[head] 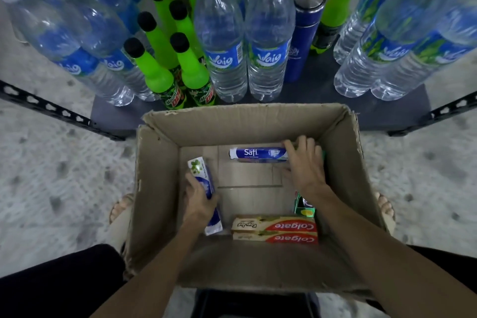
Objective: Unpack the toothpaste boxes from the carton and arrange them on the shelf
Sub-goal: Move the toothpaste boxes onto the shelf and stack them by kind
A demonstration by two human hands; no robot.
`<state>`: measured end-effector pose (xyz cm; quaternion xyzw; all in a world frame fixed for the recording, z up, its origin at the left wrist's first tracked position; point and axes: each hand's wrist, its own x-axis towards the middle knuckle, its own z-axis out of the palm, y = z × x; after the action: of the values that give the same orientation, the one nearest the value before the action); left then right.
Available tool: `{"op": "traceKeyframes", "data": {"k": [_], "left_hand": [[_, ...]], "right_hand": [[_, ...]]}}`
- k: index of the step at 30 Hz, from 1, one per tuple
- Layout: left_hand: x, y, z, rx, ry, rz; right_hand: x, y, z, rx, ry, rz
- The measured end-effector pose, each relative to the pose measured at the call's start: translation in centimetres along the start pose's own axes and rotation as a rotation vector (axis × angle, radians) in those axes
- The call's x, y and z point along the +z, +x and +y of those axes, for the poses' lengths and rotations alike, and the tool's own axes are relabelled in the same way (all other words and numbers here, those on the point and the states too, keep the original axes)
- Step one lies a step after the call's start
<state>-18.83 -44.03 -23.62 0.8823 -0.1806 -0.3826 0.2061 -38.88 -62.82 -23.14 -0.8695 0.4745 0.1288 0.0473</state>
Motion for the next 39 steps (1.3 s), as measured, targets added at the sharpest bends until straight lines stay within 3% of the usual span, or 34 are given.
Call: {"op": "traceKeyframes", "data": {"k": [5, 11, 16, 21, 29, 39], "left_hand": [[-0.9, 0.2, -0.6, 0.064, 0.053, 0.065], [-1.1, 0.0, -1.3, 0.057, 0.041, 0.011], [-1.5, -0.4, -1.1, 0.094, -0.012, -0.016], [-3.4, -2.2, 0.8, 0.25, 0.019, 0.13], [-9.6, -8.3, 6.0, 0.519, 0.034, 0.271], [-21.3, -18.9, 15.8, 0.836, -0.07, 0.394]], "right_hand": [[0.6, 0.5, -0.2, -0.083, 0.182, 0.004], [1.0, 1.0, 0.3, -0.16, 0.343, -0.052], [1.1, 0.9, 0.5, -0.105, 0.511, -0.089], [-1.7, -0.8, 0.3, -0.163, 0.45, -0.039], [-11.6, -5.9, 2.2, -0.14, 0.513, 0.279], [-30.8, -13.2, 6.1, -0.201, 0.484, 0.656]]}}
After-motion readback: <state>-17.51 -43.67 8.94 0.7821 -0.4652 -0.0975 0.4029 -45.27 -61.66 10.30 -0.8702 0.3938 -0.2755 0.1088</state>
